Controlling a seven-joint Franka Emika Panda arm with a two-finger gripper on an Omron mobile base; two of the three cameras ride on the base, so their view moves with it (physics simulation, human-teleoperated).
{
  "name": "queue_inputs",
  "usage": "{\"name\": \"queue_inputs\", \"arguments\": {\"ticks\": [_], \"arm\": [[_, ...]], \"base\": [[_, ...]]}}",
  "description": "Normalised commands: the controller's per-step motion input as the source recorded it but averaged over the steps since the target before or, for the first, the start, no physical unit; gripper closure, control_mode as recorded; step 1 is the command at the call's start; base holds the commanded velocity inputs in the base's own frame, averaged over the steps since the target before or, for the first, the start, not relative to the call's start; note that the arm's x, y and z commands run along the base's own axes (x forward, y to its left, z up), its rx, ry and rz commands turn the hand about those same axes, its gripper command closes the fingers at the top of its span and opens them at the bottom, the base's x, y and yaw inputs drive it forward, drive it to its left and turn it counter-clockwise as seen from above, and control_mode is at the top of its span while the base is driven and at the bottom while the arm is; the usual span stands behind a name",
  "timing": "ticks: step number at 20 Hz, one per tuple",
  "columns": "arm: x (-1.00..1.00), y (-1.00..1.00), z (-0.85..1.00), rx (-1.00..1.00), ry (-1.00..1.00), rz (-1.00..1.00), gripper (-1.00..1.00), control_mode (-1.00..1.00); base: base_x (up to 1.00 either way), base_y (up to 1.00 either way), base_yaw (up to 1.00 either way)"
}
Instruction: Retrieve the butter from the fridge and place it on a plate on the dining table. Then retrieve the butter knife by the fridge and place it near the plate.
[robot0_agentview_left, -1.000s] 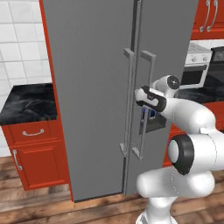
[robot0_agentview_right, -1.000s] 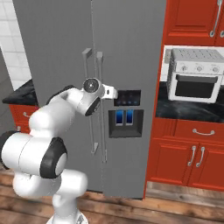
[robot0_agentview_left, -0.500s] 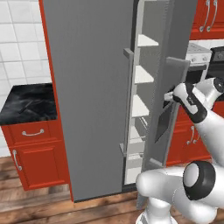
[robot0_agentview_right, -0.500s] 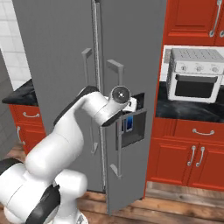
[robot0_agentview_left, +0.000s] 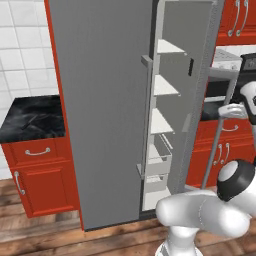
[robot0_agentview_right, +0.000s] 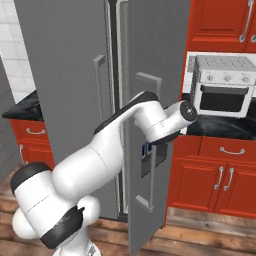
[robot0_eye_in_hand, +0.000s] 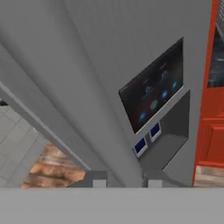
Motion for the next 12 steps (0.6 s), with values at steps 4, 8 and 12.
{"name": "queue_inputs", "arguments": {"ticks": [4, 8, 12], "arm": [[-0.48, 0.02, 0.17, -0.06, 0.08, -0.05, 1.00, -1.00], [-0.54, 0.58, 0.24, -0.20, 0.11, -0.14, -1.00, -1.00], [-0.12, 1.00, 0.18, -0.41, 0.21, -0.13, -1.00, -1.00]], "base": [[0.00, 0.00, 0.00], [0.00, 0.00, 0.00], [0.00, 0.00, 0.00]]}}
